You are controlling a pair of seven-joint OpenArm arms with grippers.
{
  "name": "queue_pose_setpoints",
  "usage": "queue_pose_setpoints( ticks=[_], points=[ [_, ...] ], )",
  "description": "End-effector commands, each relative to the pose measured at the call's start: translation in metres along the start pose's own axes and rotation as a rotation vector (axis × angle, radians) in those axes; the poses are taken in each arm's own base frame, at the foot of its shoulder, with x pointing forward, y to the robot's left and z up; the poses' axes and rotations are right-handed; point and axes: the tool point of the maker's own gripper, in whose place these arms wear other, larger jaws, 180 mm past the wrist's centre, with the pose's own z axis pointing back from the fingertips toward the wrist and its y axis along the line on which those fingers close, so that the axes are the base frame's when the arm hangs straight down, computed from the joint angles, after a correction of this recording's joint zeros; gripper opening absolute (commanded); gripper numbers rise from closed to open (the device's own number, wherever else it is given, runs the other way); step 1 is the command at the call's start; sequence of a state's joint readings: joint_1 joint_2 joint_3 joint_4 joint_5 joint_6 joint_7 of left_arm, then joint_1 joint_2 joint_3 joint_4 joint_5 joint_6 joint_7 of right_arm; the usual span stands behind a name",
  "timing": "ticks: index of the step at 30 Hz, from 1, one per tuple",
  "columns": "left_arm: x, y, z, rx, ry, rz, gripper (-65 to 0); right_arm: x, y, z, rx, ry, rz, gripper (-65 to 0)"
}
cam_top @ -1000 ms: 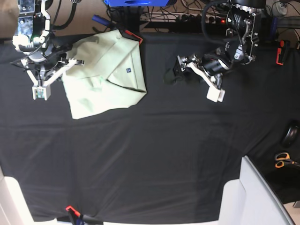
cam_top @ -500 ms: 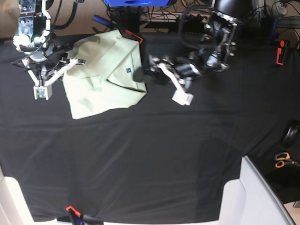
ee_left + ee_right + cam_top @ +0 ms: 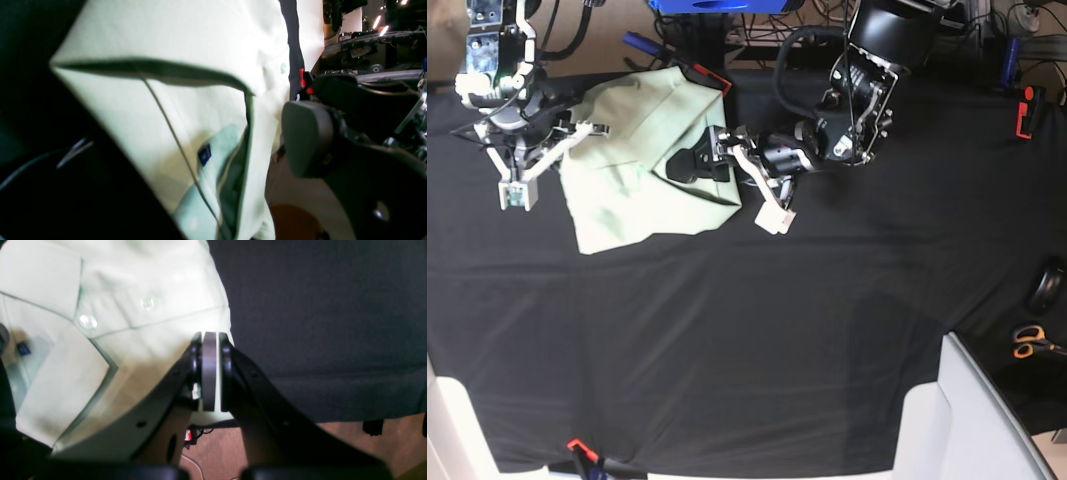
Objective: Fold the T-shirt properly
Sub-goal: 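Reach the left gripper over to the shirt's collar side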
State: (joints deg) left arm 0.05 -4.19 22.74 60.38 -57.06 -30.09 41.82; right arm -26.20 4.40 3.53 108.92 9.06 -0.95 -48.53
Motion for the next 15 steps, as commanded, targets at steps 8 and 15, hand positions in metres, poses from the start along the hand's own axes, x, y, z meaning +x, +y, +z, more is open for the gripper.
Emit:
queue_pose_setpoints(
  ticks=[8,15],
  points=[
    [-0.018,-0.002,-0.028,0.026,0.172,-0.076,0.0,0.008,-0.003,0.003,-0.007,-0.034,-0.001,-62.8],
    [-0.022,0.005,-0.031,0.040,0.189,-0.054,-28.6,0.008,-0.003,0.003,-0.007,-0.034,-0.001,-62.8]
  ],
)
